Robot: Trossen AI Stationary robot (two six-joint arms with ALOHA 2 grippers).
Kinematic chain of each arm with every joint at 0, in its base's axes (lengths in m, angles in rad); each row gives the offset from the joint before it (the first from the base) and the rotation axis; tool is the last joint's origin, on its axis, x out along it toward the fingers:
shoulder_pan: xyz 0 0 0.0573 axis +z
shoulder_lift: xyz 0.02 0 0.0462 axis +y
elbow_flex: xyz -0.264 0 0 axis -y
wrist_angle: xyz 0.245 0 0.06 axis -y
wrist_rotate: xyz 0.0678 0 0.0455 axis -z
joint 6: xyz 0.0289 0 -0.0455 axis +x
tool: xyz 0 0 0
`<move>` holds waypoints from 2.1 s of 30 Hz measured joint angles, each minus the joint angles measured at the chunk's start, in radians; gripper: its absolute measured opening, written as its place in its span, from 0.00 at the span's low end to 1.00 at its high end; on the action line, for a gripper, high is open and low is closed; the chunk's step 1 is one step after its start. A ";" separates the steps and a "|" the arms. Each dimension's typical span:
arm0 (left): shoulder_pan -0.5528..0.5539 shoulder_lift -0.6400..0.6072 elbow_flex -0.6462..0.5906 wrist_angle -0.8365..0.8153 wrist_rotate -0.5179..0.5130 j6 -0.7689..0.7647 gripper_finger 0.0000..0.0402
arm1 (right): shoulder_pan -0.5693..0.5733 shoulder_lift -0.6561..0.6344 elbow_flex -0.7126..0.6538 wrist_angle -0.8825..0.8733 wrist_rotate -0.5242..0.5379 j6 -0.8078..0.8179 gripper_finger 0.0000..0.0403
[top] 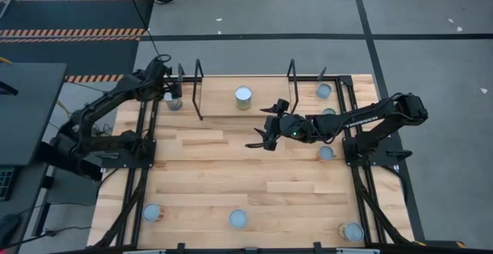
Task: Pick and place cans onto a shelf
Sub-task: Put the canned carrots on the shelf
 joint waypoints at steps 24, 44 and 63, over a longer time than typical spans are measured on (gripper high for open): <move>-0.113 0.059 0.000 0.018 -0.082 0.006 0.94 | 0.020 0.000 0.000 -0.033 0.000 0.051 0.87; -0.123 0.175 -0.001 0.077 -0.158 -0.090 0.94 | 0.017 0.000 0.000 -0.034 0.000 0.050 0.87; -0.168 0.111 -0.002 0.018 -0.158 -0.078 0.94 | 0.003 0.000 0.000 -0.036 -0.004 0.069 0.87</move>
